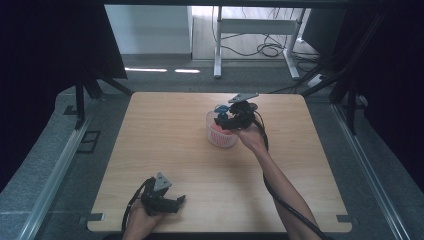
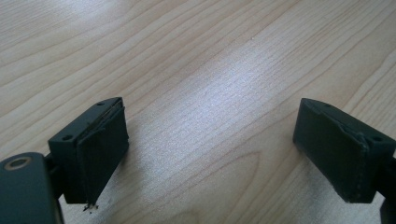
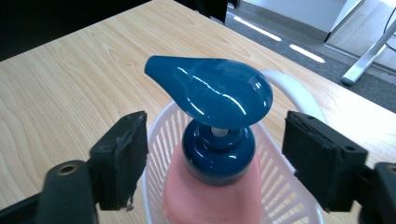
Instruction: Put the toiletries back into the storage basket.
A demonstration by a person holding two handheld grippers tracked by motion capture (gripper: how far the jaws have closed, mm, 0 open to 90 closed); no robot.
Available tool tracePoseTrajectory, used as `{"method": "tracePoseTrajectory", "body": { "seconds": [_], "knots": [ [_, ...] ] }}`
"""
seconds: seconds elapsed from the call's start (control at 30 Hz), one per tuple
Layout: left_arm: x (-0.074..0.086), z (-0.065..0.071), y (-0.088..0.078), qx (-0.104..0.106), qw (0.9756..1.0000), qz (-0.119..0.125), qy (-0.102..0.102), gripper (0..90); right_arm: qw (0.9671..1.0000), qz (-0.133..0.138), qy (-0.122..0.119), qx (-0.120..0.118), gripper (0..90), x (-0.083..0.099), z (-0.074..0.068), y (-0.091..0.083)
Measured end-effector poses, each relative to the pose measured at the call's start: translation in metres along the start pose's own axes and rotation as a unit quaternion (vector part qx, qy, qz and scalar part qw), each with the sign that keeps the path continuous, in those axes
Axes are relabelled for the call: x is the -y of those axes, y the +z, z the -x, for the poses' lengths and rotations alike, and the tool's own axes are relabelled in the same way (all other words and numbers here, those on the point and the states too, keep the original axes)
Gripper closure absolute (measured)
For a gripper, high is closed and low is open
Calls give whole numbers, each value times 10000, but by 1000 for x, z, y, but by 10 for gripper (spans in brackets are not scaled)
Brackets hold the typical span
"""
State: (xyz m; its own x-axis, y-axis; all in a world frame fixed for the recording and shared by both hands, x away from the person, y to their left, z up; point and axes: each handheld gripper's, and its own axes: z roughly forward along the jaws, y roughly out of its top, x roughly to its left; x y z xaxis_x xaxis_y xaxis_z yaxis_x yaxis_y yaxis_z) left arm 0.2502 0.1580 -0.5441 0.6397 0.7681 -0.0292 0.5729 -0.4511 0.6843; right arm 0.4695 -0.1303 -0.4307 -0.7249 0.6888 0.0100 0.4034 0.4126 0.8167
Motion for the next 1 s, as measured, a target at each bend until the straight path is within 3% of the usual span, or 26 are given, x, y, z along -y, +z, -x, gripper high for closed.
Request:
{"method": "tracePoseTrajectory", "body": {
  "seconds": [0.27, 1.0],
  "knots": [
    [0, 0, 0, -1, 10000, -4, -2, 99, 10000, -6, -9, 3, 136, -1, 1, -8],
    [0, 0, 0, -11, 10000, 2, 0, 99, 10000, -58, -66, -37, 94, 7, -8, -33]
  ]
}}
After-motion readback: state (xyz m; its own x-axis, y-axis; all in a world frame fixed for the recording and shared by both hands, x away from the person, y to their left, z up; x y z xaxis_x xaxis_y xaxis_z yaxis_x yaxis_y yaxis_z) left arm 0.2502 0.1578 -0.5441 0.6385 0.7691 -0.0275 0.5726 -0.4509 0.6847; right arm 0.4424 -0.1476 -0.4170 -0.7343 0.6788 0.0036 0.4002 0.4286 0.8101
